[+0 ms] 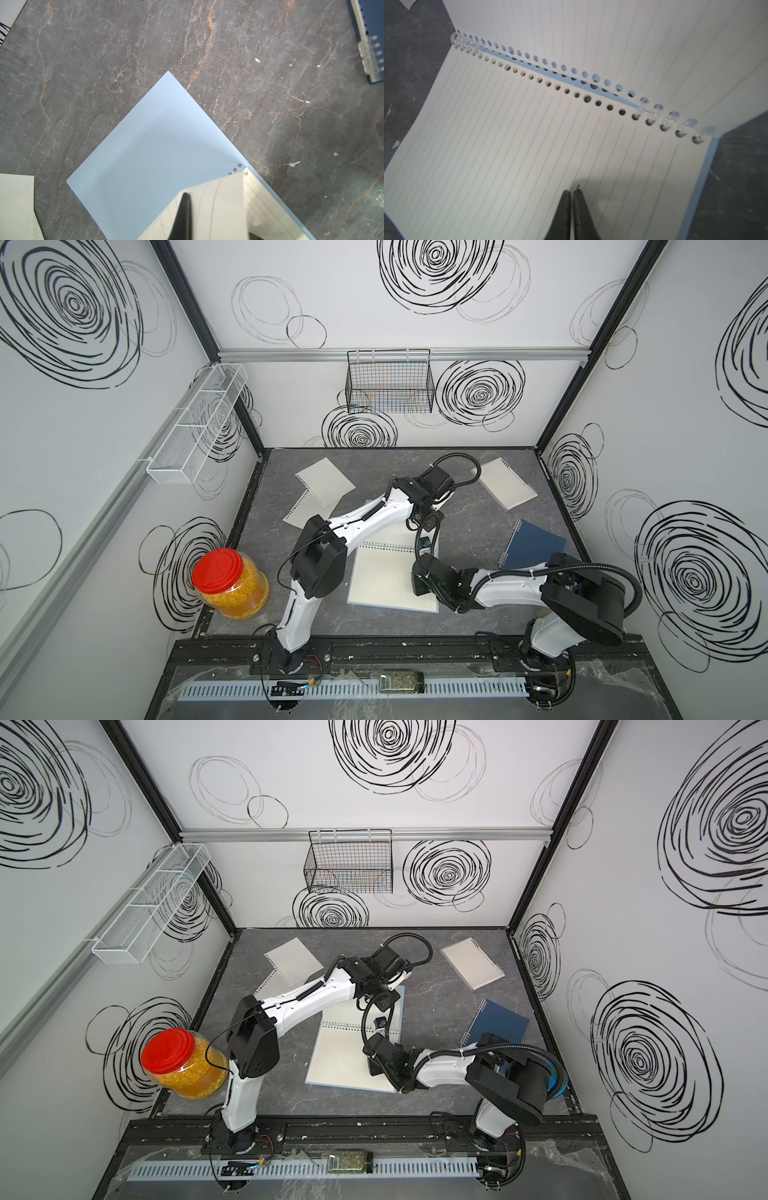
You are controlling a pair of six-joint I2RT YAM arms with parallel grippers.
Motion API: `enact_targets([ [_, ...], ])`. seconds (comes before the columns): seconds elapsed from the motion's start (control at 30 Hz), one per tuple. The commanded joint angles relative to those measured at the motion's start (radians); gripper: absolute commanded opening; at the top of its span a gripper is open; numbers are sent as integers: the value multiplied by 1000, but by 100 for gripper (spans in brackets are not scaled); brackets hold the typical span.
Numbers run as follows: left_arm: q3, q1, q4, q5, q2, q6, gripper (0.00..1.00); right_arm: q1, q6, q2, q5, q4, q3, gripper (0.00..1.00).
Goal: Tear off pages from different notebooks
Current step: Tear off the paper from the notebook.
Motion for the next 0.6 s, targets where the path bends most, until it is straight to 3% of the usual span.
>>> enact_targets([
  [0.0,3,16,11,31,15,13,0,22,61,77,48,-210,30,9],
  [0.27,57,36,-8,61,59,20,0,44,140,149,67,-283,51,7],
  [0.37,40,58,-7,-12,76,24,0,45,158,176,56,-308,71,5],
  [0.57,-57,276,56,-124,66,-63,0,45,235,193,43,-334,49,2],
])
